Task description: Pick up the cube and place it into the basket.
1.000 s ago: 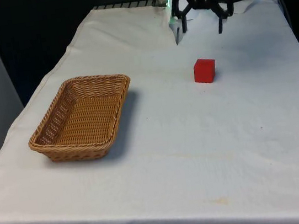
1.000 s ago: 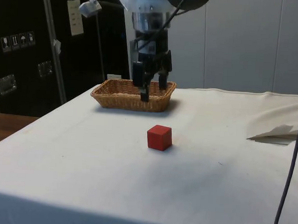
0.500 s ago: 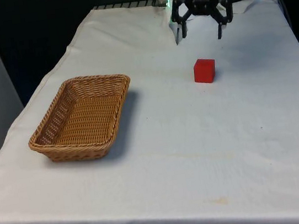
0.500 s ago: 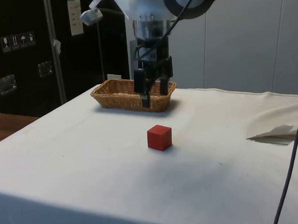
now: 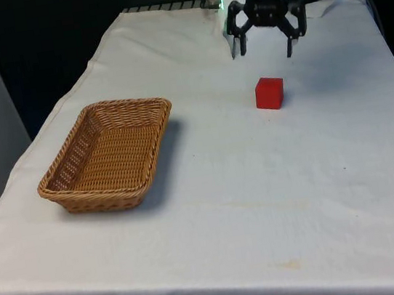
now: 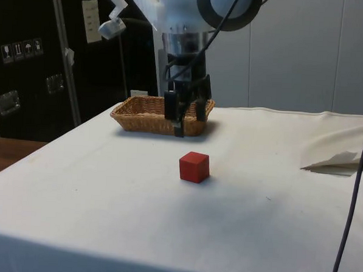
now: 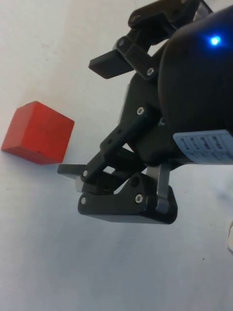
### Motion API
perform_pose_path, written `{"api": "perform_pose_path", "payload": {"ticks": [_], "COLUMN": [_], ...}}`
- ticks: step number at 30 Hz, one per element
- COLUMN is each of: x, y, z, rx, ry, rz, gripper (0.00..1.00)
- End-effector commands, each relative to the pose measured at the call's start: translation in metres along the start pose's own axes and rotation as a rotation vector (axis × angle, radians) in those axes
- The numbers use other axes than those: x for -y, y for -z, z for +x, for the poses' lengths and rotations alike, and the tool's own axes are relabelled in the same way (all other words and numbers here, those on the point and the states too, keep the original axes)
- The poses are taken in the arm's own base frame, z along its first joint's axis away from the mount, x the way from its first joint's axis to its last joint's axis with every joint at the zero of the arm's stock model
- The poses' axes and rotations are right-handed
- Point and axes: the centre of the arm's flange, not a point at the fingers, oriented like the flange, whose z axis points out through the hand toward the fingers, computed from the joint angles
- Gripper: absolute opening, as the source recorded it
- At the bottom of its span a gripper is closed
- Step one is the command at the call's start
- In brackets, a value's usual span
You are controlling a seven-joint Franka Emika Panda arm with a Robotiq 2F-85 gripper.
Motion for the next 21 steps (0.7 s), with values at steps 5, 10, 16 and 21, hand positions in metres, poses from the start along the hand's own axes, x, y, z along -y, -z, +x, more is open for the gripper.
{"api": "perform_pose_path", "payload": {"ticks": [5,10,16,21], "x": [0.002,0.001,0.003,0.003], "y": [-0.007,-0.012,-0.023,-0.029], "z": [0.000,0.001,-0.001,-0.002], "rx": [-0.005,-0.001,-0.006,-0.007], "ry": [-0.002,-0.002,-0.003,-0.003], "rz": [0.017,0.005,0.021,0.021], "gripper": [1.00,1.00,1.00,1.00]}}
